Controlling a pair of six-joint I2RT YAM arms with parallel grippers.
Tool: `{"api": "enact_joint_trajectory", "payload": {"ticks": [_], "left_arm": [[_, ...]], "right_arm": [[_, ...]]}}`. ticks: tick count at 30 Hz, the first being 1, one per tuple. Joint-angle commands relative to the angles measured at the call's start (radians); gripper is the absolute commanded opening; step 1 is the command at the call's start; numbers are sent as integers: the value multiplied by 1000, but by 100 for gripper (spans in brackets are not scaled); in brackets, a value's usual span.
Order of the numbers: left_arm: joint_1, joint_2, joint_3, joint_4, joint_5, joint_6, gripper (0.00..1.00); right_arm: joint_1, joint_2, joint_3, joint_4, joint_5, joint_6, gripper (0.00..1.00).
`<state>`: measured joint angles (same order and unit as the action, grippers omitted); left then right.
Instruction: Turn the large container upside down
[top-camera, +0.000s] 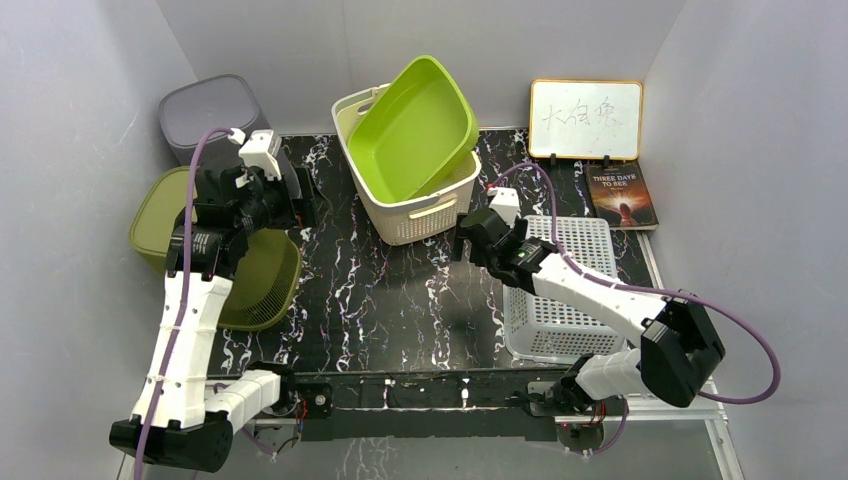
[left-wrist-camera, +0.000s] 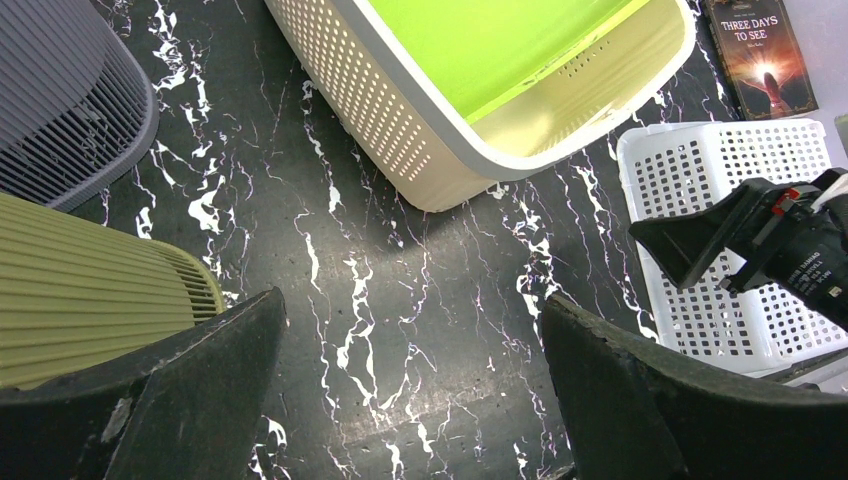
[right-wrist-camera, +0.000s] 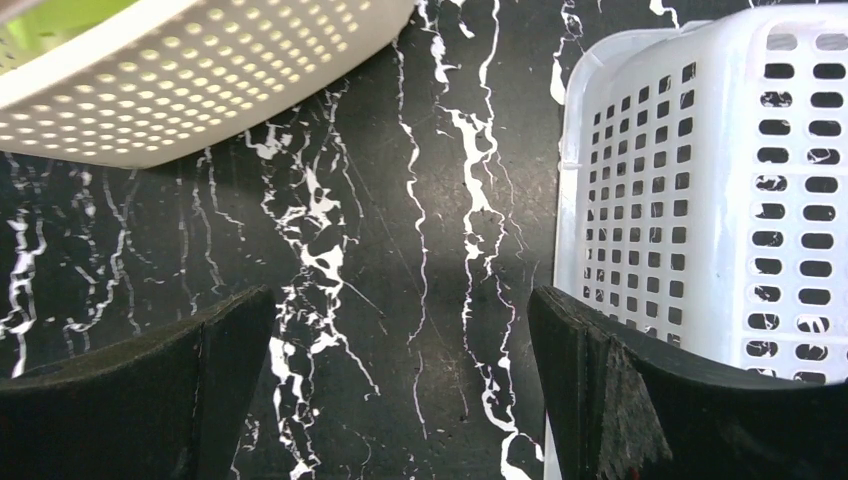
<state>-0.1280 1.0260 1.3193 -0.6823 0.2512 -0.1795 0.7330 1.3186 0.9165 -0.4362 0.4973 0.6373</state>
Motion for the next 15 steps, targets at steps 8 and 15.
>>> {"api": "enact_joint_trajectory", "payload": {"ticks": [8,15], "left_arm": [[-2,-24,-26,7,1,6,98],[-2,-31,-29,0,-3,15,98]], "right_arm": [[-38,-2,-40,-79,198,92,98],[-235,-64,-156,-31,94,43,98]]}}
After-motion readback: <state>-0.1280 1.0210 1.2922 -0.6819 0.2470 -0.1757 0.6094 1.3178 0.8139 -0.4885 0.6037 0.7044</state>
